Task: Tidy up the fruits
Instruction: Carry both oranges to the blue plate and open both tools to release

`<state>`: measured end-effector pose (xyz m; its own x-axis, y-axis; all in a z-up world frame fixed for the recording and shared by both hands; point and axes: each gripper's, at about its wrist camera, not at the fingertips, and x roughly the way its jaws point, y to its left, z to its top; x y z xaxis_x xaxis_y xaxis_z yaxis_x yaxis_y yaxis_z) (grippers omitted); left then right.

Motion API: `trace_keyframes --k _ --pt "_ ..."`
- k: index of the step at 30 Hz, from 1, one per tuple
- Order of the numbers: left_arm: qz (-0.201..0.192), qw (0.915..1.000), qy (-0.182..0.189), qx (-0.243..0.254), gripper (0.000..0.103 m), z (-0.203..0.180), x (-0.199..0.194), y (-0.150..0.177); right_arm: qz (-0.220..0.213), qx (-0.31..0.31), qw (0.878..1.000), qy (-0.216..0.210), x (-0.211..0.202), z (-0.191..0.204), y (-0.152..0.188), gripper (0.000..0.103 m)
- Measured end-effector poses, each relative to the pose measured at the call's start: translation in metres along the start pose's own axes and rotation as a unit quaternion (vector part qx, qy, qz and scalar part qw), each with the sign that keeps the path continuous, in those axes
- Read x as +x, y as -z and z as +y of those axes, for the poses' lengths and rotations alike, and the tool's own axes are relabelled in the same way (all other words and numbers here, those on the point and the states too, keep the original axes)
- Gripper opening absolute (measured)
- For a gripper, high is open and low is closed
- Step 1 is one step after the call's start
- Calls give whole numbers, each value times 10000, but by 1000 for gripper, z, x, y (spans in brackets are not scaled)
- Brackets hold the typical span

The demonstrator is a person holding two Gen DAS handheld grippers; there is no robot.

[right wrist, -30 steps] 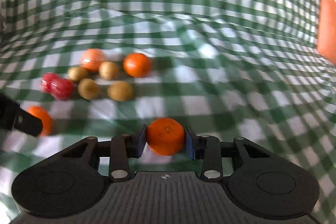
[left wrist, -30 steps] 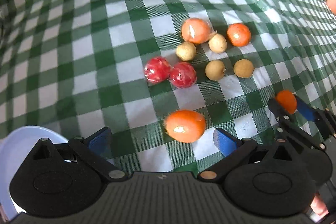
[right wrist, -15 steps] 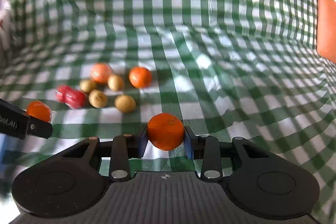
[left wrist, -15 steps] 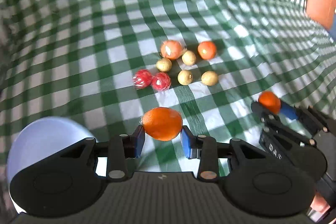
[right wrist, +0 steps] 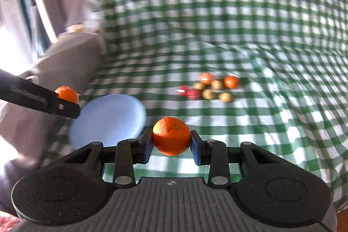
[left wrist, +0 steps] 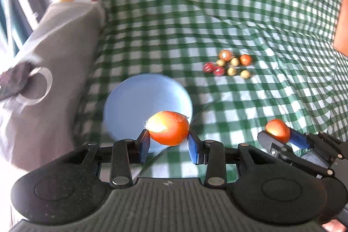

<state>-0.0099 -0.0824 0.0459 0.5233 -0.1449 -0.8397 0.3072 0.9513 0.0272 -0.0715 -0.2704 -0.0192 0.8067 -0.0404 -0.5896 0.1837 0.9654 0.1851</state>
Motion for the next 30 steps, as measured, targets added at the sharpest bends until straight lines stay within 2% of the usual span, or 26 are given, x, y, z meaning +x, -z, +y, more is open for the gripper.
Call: trace_keyframes --k 6,12,23,30 --pt "-128 9993 -35 -339 41 33 -30 28 -134 -323 9988 -333 -39 51 -1 37" --pt "-309 9981 76 -534 41 53 -48 39 -179 -677 9966 -423 -58 83 6 37" --pt "-353 9968 160 -701 41 71 -41 35 -105 -900 9953 -351 -56 99 10 37" --pt "-238 9977 214 -596 41 75 -13 22 117 -856 9958 -286 -29 95 3 37"
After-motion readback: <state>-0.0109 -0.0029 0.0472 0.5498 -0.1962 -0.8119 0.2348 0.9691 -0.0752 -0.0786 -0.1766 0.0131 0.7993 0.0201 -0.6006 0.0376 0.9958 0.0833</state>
